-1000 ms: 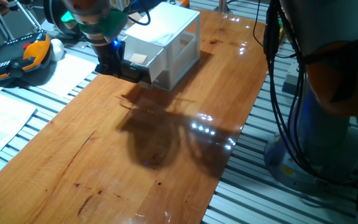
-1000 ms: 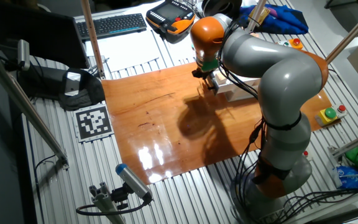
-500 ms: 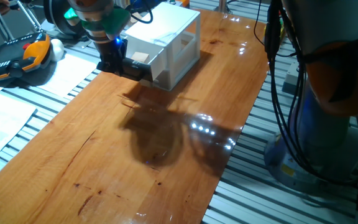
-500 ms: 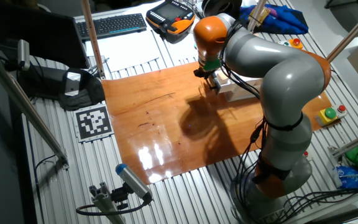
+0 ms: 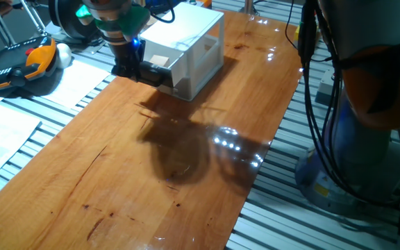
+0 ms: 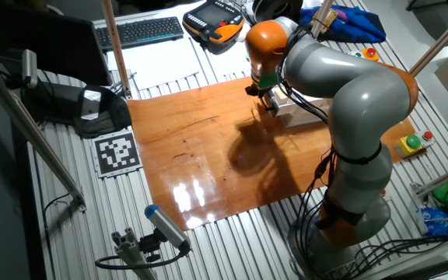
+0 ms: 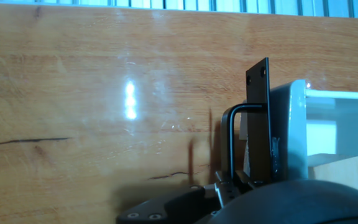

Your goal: Put things in the drawer

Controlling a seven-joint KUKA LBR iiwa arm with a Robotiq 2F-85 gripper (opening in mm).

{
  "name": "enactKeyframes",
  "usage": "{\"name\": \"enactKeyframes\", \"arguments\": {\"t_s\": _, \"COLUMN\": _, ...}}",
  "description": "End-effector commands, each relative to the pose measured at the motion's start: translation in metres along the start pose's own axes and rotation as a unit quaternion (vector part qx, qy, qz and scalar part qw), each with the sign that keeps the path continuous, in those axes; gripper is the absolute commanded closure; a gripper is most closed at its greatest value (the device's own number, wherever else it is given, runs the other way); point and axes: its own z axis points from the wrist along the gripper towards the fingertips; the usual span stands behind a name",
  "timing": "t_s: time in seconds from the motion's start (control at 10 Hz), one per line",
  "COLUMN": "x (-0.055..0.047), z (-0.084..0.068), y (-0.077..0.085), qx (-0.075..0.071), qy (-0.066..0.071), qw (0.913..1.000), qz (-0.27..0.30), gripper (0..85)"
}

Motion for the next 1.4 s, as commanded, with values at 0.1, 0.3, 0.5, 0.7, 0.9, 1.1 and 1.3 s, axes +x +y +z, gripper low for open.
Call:
{"name": "enactKeyframes", "arguments": {"t_s": 0.1, "x": 0.0002, "z": -0.0007, "y": -0.0037, "qx": 0.003, "qy": -0.001, "qw": 1.0, "qz": -0.002, "gripper": 85.0}}
{"name": "enactKeyframes", "arguments": {"t_s": 0.3, "x": 0.0004, "z": -0.0024, "y": -0.0056, "qx": 0.009, "qy": -0.002, "qw": 1.0, "qz": -0.003, "gripper": 85.0}}
{"name": "enactKeyframes", "arguments": {"t_s": 0.5, "x": 0.0013, "z": -0.002, "y": -0.0032, "qx": 0.019, "qy": -0.007, "qw": 0.9998, "qz": -0.001, "gripper": 85.0}}
{"name": "enactKeyframes", "arguments": {"t_s": 0.7, "x": 0.0019, "z": 0.0004, "y": -0.0022, "qx": 0.023, "qy": -0.011, "qw": 0.9997, "qz": 0.001, "gripper": 85.0}}
{"name": "enactKeyframes", "arguments": {"t_s": 0.9, "x": 0.0032, "z": 0.0042, "y": -0.0034, "qx": 0.02, "qy": -0.014, "qw": 0.9997, "qz": 0.002, "gripper": 85.0}}
{"name": "enactKeyframes", "arguments": {"t_s": 1.1, "x": 0.003, "z": 0.0047, "y": -0.0046, "qx": 0.017, "qy": -0.011, "qw": 0.9998, "qz": 0.003, "gripper": 85.0}}
{"name": "enactKeyframes", "arguments": {"t_s": 1.3, "x": 0.0036, "z": 0.006, "y": -0.0059, "qx": 0.014, "qy": -0.009, "qw": 0.9999, "qz": 0.003, "gripper": 85.0}}
